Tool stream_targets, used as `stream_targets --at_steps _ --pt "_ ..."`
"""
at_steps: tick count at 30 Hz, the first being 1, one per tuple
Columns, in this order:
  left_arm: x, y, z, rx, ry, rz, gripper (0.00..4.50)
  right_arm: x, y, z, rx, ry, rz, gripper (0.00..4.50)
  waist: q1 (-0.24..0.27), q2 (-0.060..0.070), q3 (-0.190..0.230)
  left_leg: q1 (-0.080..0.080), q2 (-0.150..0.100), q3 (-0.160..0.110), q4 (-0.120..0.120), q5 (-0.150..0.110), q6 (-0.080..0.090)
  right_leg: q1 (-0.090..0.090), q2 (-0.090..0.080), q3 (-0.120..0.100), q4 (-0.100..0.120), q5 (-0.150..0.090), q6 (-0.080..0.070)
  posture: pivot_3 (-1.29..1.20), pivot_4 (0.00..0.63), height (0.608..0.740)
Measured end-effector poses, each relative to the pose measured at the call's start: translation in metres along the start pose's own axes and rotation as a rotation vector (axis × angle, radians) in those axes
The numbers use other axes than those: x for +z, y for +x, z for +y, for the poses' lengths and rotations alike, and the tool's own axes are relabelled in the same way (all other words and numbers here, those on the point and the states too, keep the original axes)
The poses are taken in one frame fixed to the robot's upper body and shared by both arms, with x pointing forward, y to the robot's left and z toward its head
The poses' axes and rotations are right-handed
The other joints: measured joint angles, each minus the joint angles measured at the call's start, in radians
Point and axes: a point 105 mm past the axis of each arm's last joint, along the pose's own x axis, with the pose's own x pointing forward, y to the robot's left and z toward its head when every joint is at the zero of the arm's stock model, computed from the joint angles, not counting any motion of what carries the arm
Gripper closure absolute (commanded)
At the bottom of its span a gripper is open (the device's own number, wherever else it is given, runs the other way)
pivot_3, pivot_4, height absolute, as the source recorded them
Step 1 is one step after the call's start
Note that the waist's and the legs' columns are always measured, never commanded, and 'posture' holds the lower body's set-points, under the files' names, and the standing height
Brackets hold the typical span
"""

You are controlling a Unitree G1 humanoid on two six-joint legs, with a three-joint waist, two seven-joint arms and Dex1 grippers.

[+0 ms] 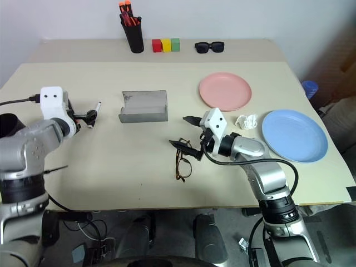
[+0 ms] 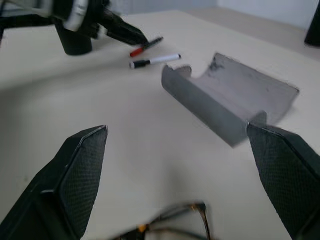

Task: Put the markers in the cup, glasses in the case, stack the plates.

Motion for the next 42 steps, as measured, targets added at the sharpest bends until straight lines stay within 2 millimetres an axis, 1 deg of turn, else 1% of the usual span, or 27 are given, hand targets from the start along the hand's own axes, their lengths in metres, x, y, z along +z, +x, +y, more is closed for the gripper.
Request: stream_targets --at_steps 3,5,10,11,12,14,15,17,20,21,22,26,27,28,29,30,31,33,34,35,36,38,40,42 --pt "-0.003 0.019 -0.002 0.002 -0.032 0.143 0.03 -0.001 0.008 0.007 0.023 0.016 -0.014 0.00 0.000 0.000 0.000 0.000 0.000 -0.001 0.000 0.000 0.000 0.000 0.001 -0.001 0.001 0.000 0.000 0.00 0.150 0.740" --pt "-0.005 0.025 -0.003 0.008 -0.041 0.195 0.03 -0.003 0.013 0.014 0.051 0.022 -0.011 0.00 -0.001 0.000 0.000 0.000 0.000 -0.001 0.000 0.000 0.000 0.000 0.001 0.000 0.001 0.000 0.001 0.00 0.150 0.740" --pt "-0.015 0.035 -0.008 -0.004 -0.027 0.289 0.03 -0.007 0.016 0.021 0.065 0.037 -0.011 0.00 0.000 0.000 0.000 0.000 0.000 -0.001 -0.001 0.000 0.000 -0.001 0.001 -0.001 0.001 0.000 0.001 0.00 0.150 0.740" --pt "-0.014 0.036 -0.010 -0.010 -0.025 0.293 0.03 -0.009 0.016 0.023 0.063 0.043 -0.008 0.00 0.000 0.000 0.000 0.000 0.000 -0.001 -0.001 0.000 0.000 -0.001 0.001 -0.001 0.001 0.000 0.001 0.00 0.150 0.740" --pt "-0.014 0.037 -0.010 -0.012 -0.024 0.299 0.27 -0.012 0.015 0.024 0.061 0.050 -0.003 0.00 0.000 0.000 0.000 0.000 0.000 -0.001 -0.001 0.000 0.000 -0.001 0.001 -0.001 0.001 0.000 0.001 0.00 0.150 0.740" --pt "-0.013 0.039 -0.010 -0.004 -0.009 0.308 0.90 -0.014 0.015 0.025 0.055 0.055 0.001 0.00 0.000 0.000 0.000 0.000 0.000 -0.001 -0.001 0.000 -0.001 0.000 0.001 -0.001 0.001 0.000 0.001 0.00 0.150 0.740" --pt "-0.013 0.039 -0.009 0.000 -0.010 0.308 1.34 -0.014 0.015 0.025 0.054 0.056 0.002 0.00 0.000 0.000 0.000 0.000 0.000 -0.001 -0.001 0.000 -0.001 0.000 0.001 -0.001 0.001 0.000 0.001 0.00 0.150 0.740" --pt "-0.013 0.040 -0.008 0.004 -0.009 0.308 2.41 -0.015 0.014 0.026 0.048 0.057 0.003 0.00 0.001 0.000 0.000 0.000 0.000 -0.001 -0.001 0.001 -0.001 0.000 0.001 -0.001 0.001 0.000 0.001 0.00 0.150 0.740" --pt "-0.012 0.041 -0.007 0.008 -0.007 0.308 3.81 -0.016 0.015 0.026 0.045 0.057 0.002 0.00 0.001 0.000 0.000 0.001 0.000 -0.001 -0.001 0.001 -0.001 0.000 0.001 -0.001 0.001 0.000 0.001 0.00 0.150 0.740" --pt "-0.012 0.041 -0.007 0.010 -0.006 0.306 4.37 -0.016 0.015 0.026 0.045 0.056 0.001 0.00 0.001 0.000 0.000 0.001 0.000 -0.001 -0.001 0.001 -0.001 0.000 0.001 -0.001 0.001 0.000 0.001 0.00 0.150 0.740" --pt "-0.012 0.041 -0.007 0.013 -0.006 0.304 4.44 -0.015 0.015 0.026 0.043 0.056 0.000 0.00 0.001 0.000 0.000 0.001 0.000 -0.001 -0.001 0.001 -0.001 0.000 0.001 -0.001 0.002 0.000 0.001 0.00 0.150 0.740" --pt "-0.010 0.042 -0.008 0.010 -0.003 0.278 4.44 -0.015 0.015 0.025 0.041 0.052 -0.004 0.00 0.002 0.000 0.000 0.001 0.000 -0.001 -0.001 0.001 -0.001 0.000 0.001 -0.001 0.002 0.000 0.001 0.00 0.150 0.740" --pt "-0.008 0.044 -0.008 0.009 0.005 0.242 4.44 -0.014 0.016 0.026 0.042 0.050 -0.005 0.00 0.002 0.000 0.000 0.000 0.000 -0.001 -0.001 0.001 -0.001 0.000 0.001 -0.001 0.002 0.000 0.001 0.00 0.150 0.740" --pt "0.006 0.045 -0.006 0.027 0.027 0.081 4.44 -0.013 0.018 0.027 0.052 0.037 -0.010 0.00 0.001 0.000 0.000 0.000 0.000 -0.001 -0.001 0.001 -0.001 -0.001 0.000 -0.001 0.002 0.000 0.001 0.00 0.150 0.740" --pt "0.022 0.041 -0.006 0.044 0.034 -0.082 4.44 -0.011 0.022 0.028 0.063 0.014 -0.016 0.00 0.000 -0.001 0.001 0.000 0.001 0.000 -0.002 0.001 -0.002 -0.001 0.000 -0.001 0.001 0.000 0.001 0.00 0.150 0.740" --pt "0.038 0.035 -0.008 0.055 0.036 -0.206 4.44 -0.009 0.025 0.029 0.072 -0.006 -0.021 0.00 0.001 -0.002 0.001 -0.001 0.001 -0.001 -0.002 0.001 -0.002 -0.002 0.000 -0.001 0.002 0.000 0.001 0.00 0.150 0.740" --pt "0.058 0.021 -0.001 0.107 0.042 -0.359 4.44 -0.007 0.031 0.030 0.087 -0.035 -0.030 0.00 -0.001 -0.003 0.001 -0.001 0.001 -0.001 -0.003 0.001 -0.002 -0.002 0.000 -0.001 0.002 0.001 0.001 0.00 0.150 0.740" --pt "0.090 -0.013 0.025 0.275 0.045 -0.599 4.44 -0.003 0.038 0.032 0.099 -0.065 -0.053 0.00 -0.001 -0.003 0.001 0.001 0.001 0.000 -0.005 0.001 -0.002 -0.002 0.000 0.000 0.002 0.000 0.001 0.00 0.150 0.740" --pt "0.098 -0.030 0.041 0.363 0.038 -0.677 4.44 -0.004 0.040 0.032 0.104 -0.070 -0.057 0.00 -0.001 -0.003 0.001 0.001 0.001 0.000 -0.005 0.001 -0.002 -0.002 0.000 0.000 0.002 0.000 0.001 0.00 0.150 0.740" --pt "0.100 -0.046 0.056 0.449 0.034 -0.737 4.44 -0.003 0.042 0.032 0.105 -0.071 -0.065 0.00 -0.001 -0.002 0.001 0.001 0.001 0.000 -0.005 0.001 -0.002 -0.002 0.000 0.000 0.002 0.000 0.001 0.00 0.150 0.740" --pt "0.099 -0.056 0.065 0.505 0.035 -0.767 4.44 -0.002 0.044 0.032 0.106 -0.071 -0.073 0.00 0.001 -0.002 0.001 0.001 0.001 0.000 -0.005 0.001 -0.002 -0.001 0.000 0.000 0.002 0.000 0.001 0.00 0.150 0.740" --pt "0.089 -0.074 0.082 0.611 0.055 -0.808 4.44 0.003 0.051 0.033 0.119 -0.066 -0.103 0.00 0.004 -0.003 0.000 0.001 0.001 0.000 -0.003 0.001 -0.003 0.000 0.000 0.000 0.002 0.000 0.001 0.00 0.150 0.740" --pt "0.082 -0.087 0.094 0.679 0.063 -0.827 4.44 0.012 0.056 0.037 0.142 -0.044 -0.147 0.00 0.008 -0.005 0.000 0.001 0.001 0.000 -0.002 0.002 -0.003 0.000 0.000 -0.001 0.002 0.001 0.001 0.00 0.150 0.740" --pt "0.077 -0.102 0.105 0.742 0.044 -0.854 4.44 0.023 0.061 0.043 0.183 0.014 -0.207 0.00 0.008 -0.005 -0.001 0.001 0.001 0.000 -0.001 0.002 -0.003 0.001 0.000 -0.001 0.002 0.001 0.000 0.00 0.150 0.740"
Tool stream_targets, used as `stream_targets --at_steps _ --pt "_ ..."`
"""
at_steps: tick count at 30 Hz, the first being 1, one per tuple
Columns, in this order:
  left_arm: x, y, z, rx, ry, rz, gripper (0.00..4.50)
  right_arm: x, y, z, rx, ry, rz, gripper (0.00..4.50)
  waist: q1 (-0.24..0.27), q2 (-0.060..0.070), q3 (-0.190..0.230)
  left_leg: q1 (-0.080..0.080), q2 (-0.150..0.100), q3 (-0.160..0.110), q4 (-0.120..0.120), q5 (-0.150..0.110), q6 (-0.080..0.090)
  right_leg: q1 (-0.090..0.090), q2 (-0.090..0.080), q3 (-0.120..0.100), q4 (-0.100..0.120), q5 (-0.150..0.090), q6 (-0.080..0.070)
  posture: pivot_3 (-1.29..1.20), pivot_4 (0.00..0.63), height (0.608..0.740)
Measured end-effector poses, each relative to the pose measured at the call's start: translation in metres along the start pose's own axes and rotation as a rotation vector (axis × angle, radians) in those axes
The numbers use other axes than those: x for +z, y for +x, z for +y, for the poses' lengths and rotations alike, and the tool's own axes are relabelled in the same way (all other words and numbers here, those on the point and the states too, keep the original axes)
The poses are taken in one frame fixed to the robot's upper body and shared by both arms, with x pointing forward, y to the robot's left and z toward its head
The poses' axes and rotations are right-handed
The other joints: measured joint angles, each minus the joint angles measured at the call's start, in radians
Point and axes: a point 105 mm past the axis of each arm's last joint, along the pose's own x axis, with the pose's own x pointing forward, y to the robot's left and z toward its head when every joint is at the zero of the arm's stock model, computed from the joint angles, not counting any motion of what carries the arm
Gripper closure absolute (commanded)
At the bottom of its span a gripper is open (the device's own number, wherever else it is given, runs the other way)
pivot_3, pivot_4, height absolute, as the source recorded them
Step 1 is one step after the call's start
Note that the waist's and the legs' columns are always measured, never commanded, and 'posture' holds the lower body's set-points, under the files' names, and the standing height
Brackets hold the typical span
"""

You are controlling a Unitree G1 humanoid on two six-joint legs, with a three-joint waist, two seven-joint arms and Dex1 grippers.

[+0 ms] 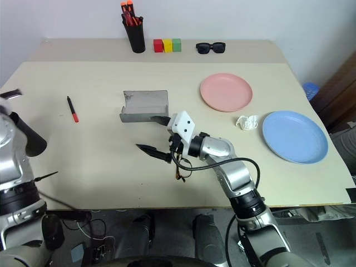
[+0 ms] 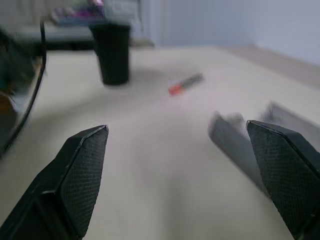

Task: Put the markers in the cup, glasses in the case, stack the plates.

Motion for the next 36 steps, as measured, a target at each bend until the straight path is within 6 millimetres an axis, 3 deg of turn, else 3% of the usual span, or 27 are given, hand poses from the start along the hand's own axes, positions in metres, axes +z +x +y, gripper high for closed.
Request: stream_targets --at_steps 4,7,20,36 --pt "-0.004 -0.010 0.025 0.063 0.027 0.000 4.44 0.011 0.005 0.006 0.054 0.107 -0.071 0.00 0.001 0.000 0.000 0.000 0.000 0.000 0.000 0.000 0.000 0.000 0.000 0.000 0.000 0.000 0.000 0.00 0.150 0.740" --pt "-0.016 -0.019 0.030 0.080 0.022 0.040 4.44 0.015 0.006 0.008 0.080 0.141 -0.089 0.00 0.001 -0.001 0.000 0.000 0.000 0.000 0.000 0.000 0.000 0.000 0.000 0.000 0.000 0.000 0.000 0.00 0.150 0.740" --pt "-0.048 -0.039 0.018 0.051 -0.043 0.148 4.44 0.015 0.007 0.011 0.097 0.167 -0.096 0.00 -0.006 -0.001 0.000 0.000 0.000 0.000 0.000 0.000 0.000 0.000 0.000 0.000 0.000 0.000 -0.001 0.00 0.150 0.740" --pt "-0.063 -0.049 0.010 0.051 -0.039 0.191 4.44 0.016 0.008 0.011 0.093 0.169 -0.099 0.00 -0.006 -0.001 -0.001 0.000 0.000 0.000 0.000 0.000 0.000 0.000 0.000 0.000 0.000 -0.001 -0.002 0.00 0.150 0.740"
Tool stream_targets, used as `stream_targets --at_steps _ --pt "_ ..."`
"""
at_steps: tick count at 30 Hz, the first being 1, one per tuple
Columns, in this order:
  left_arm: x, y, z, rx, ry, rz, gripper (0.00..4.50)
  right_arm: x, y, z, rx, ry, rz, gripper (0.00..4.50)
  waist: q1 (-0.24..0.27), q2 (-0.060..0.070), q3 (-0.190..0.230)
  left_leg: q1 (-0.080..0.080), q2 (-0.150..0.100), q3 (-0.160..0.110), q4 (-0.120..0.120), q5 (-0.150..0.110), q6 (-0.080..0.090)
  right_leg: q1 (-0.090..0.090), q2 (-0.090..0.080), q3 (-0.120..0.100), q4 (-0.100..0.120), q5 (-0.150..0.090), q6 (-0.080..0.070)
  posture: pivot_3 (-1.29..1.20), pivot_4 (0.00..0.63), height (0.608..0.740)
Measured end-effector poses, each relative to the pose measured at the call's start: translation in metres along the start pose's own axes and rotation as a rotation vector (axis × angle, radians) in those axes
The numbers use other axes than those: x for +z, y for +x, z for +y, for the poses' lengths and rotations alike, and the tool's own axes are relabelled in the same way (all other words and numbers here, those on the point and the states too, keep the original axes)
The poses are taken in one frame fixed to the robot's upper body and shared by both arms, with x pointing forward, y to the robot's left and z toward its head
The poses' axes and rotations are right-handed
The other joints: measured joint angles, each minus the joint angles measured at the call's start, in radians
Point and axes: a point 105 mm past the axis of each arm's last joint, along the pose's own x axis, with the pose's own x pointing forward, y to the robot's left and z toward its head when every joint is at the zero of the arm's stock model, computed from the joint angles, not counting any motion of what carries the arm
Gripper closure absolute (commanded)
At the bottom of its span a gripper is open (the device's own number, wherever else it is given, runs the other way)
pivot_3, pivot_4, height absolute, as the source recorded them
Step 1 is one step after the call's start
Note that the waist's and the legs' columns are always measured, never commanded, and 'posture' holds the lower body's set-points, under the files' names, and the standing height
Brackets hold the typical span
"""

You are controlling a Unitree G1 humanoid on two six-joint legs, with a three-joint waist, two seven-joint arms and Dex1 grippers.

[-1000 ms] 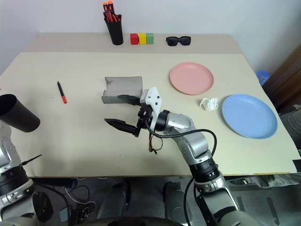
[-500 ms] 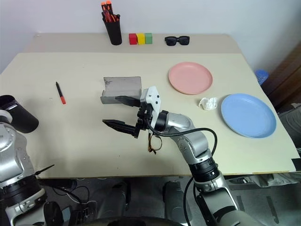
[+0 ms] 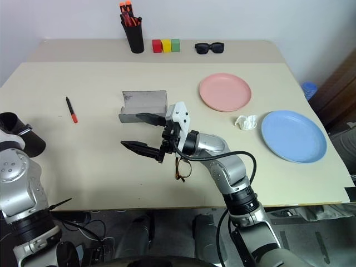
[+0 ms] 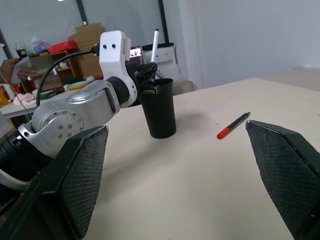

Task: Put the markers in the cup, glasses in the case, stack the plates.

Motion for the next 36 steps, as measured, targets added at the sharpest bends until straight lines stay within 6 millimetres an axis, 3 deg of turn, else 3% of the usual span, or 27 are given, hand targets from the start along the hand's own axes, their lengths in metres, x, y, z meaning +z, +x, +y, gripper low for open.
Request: stream_targets --at_steps 2,3,9,17,22,23,25,27,29,33,36 --pt "-0.001 0.000 0.000 0.001 -0.001 0.002 4.44 0.000 0.000 0.000 0.000 0.000 0.000 0.00 0.000 0.000 0.000 0.000 0.000 0.000 0.000 0.000 0.000 0.000 0.000 0.000 0.000 0.000 0.000 0.00 0.150 0.740" --pt "-0.001 0.000 0.000 0.001 -0.002 0.003 3.55 0.000 0.000 0.000 0.000 0.000 0.000 0.00 0.000 0.000 0.000 0.000 0.000 0.000 0.000 0.000 0.000 0.000 0.000 0.000 0.000 -0.001 -0.001 0.00 0.150 0.740" --pt "-0.002 -0.001 0.001 0.018 0.000 0.005 0.79 0.000 0.000 0.000 -0.003 0.001 0.000 0.00 0.000 0.000 0.000 0.000 0.000 0.000 0.000 0.000 0.000 0.000 0.000 0.000 0.000 -0.001 -0.001 0.00 0.150 0.740" --pt "0.004 0.001 -0.004 0.006 -0.021 -0.016 0.79 0.000 0.000 -0.001 -0.006 0.001 0.000 0.00 0.002 0.000 0.000 0.000 0.000 0.000 0.000 0.000 0.000 0.000 0.000 0.000 0.000 -0.001 -0.002 0.00 0.150 0.740" --pt "0.044 0.012 -0.050 -0.167 -0.097 -0.082 0.79 0.000 0.000 -0.001 -0.006 0.002 0.000 0.00 0.007 0.000 0.000 -0.001 0.000 0.000 0.000 0.000 0.000 0.000 0.000 0.000 -0.001 -0.001 -0.002 0.00 0.150 0.740" --pt "0.053 0.014 -0.066 -0.229 -0.101 -0.074 0.26 0.000 0.001 0.000 -0.006 0.003 -0.002 0.00 0.007 0.000 0.000 -0.001 0.000 0.000 0.000 0.000 0.000 0.000 0.000 0.000 -0.001 -0.001 -0.001 0.00 0.150 0.740" --pt "0.057 0.014 -0.092 -0.319 -0.080 -0.009 0.05 0.000 0.001 0.000 -0.005 0.004 -0.004 0.00 0.003 0.000 0.000 0.000 0.000 0.000 0.000 0.000 0.000 0.000 0.000 0.000 -0.001 0.001 0.001 0.00 0.150 0.740" --pt "0.043 0.015 -0.112 -0.370 -0.045 0.127 0.05 0.000 0.002 0.000 -0.003 0.005 -0.005 0.00 -0.002 0.000 0.000 0.000 0.000 0.000 -0.001 0.000 0.000 0.000 0.000 0.000 -0.001 0.001 0.002 0.00 0.150 0.740" --pt "0.013 0.018 -0.125 -0.368 0.018 0.347 0.05 -0.001 0.002 0.000 -0.006 0.006 -0.004 0.00 -0.006 0.000 0.000 0.000 0.000 -0.001 -0.001 0.000 0.000 -0.001 0.001 0.000 0.000 0.001 0.003 0.00 0.150 0.740" --pt "-0.029 0.018 -0.128 -0.324 0.104 0.605 0.05 -0.001 0.002 -0.001 -0.017 0.003 0.001 0.00 -0.010 0.000 0.000 -0.001 0.000 -0.002 -0.003 0.000 0.000 -0.002 0.001 0.000 0.000 0.000 0.004 0.00 0.150 0.740" --pt "-0.044 0.024 -0.127 -0.283 0.089 0.714 0.05 -0.001 0.002 -0.002 -0.026 0.001 0.002 0.00 -0.006 0.000 0.000 -0.001 0.000 -0.002 -0.004 0.000 0.000 -0.003 0.001 -0.001 0.000 0.000 0.004 0.00 0.150 0.740"
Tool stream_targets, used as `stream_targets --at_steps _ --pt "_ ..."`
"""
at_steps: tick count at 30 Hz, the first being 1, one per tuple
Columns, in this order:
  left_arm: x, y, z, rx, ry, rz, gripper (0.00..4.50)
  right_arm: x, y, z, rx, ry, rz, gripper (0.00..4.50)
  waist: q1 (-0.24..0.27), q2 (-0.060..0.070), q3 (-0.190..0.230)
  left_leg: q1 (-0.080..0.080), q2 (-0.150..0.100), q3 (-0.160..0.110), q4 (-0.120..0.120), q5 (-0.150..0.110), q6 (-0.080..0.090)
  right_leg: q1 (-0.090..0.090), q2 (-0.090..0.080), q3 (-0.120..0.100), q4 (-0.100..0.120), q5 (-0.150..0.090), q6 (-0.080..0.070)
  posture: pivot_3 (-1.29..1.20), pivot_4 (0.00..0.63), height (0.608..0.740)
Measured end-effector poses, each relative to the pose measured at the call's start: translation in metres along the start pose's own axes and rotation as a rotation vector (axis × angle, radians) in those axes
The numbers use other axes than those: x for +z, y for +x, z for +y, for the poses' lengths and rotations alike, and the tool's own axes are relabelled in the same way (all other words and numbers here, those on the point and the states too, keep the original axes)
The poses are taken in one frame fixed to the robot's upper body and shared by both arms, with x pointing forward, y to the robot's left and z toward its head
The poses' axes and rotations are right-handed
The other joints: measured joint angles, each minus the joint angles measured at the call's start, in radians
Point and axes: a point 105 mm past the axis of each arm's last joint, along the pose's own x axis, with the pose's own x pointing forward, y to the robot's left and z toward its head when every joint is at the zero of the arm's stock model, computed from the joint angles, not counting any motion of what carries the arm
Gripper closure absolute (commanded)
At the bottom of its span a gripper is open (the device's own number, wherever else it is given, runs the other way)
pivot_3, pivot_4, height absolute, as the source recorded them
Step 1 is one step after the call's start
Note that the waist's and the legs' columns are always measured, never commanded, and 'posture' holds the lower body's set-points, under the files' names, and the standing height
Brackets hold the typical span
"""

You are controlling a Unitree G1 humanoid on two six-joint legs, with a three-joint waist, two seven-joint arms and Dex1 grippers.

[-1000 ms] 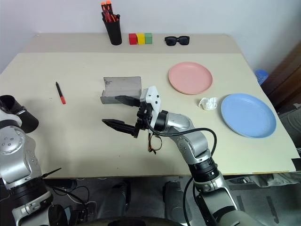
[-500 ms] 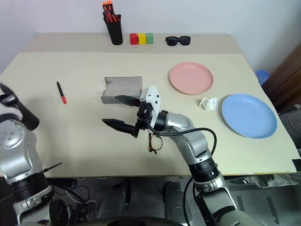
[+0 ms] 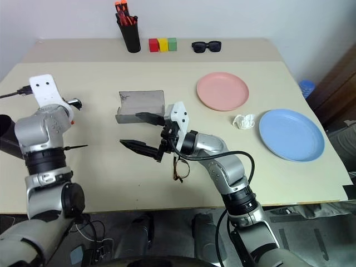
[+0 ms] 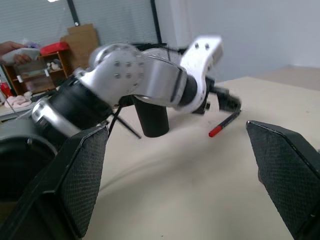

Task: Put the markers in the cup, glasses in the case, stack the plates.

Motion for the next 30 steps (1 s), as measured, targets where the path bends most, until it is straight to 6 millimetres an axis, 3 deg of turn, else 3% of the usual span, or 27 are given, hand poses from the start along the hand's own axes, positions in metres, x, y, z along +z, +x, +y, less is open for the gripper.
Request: stream_targets --at_steps 9,10,12,19,24,27,30 --pt "-0.024 0.028 0.011 0.012 -0.079 0.163 0.05 -0.001 -0.001 -0.002 -0.024 0.004 0.002 0.00 0.006 0.000 0.000 0.000 0.000 0.000 0.000 0.000 0.000 0.001 0.000 -0.001 0.000 0.000 0.000 0.00 0.150 0.740" --pt "-0.023 0.029 0.011 0.009 -0.087 0.168 0.28 -0.002 -0.001 -0.002 -0.027 0.005 0.002 0.00 0.007 0.000 0.000 0.000 0.000 0.000 0.000 0.000 0.000 0.001 0.000 -0.001 0.000 0.000 0.000 0.00 0.150 0.740" --pt "-0.023 0.030 0.009 -0.003 -0.103 0.173 0.91 -0.002 -0.001 -0.003 -0.032 0.006 0.003 0.00 0.006 0.000 0.000 0.000 0.000 0.000 0.000 0.000 -0.001 0.001 0.000 -0.001 0.000 0.000 0.000 0.00 0.150 0.740" --pt "-0.021 0.031 0.002 -0.021 -0.096 0.174 4.48 -0.002 -0.002 -0.003 -0.033 0.007 0.003 0.00 0.004 0.000 0.000 0.000 0.000 0.000 0.000 0.000 -0.001 0.001 0.000 -0.001 0.000 0.000 0.000 0.00 0.150 0.740" --pt "-0.010 0.027 -0.005 -0.050 -0.037 0.007 4.48 -0.002 -0.002 -0.003 -0.030 0.007 0.003 0.00 0.005 0.000 0.000 0.000 0.000 0.000 0.000 0.000 -0.001 0.001 0.000 -0.001 0.000 0.000 0.000 0.00 0.150 0.740" --pt "0.021 0.012 -0.017 -0.120 -0.031 -0.216 4.48 -0.002 -0.001 -0.002 -0.027 0.007 0.003 0.00 0.009 0.000 0.000 -0.001 0.000 0.000 0.000 0.001 -0.001 0.000 0.000 -0.001 0.000 0.000 0.000 0.00 0.150 0.740" --pt "0.057 -0.013 -0.014 -0.163 -0.070 -0.468 4.48 -0.002 -0.002 -0.002 -0.027 0.007 0.004 0.00 0.006 0.000 0.000 0.000 0.000 0.000 0.000 0.001 -0.001 0.001 0.000 0.000 -0.001 0.000 0.000 0.00 0.150 0.740"
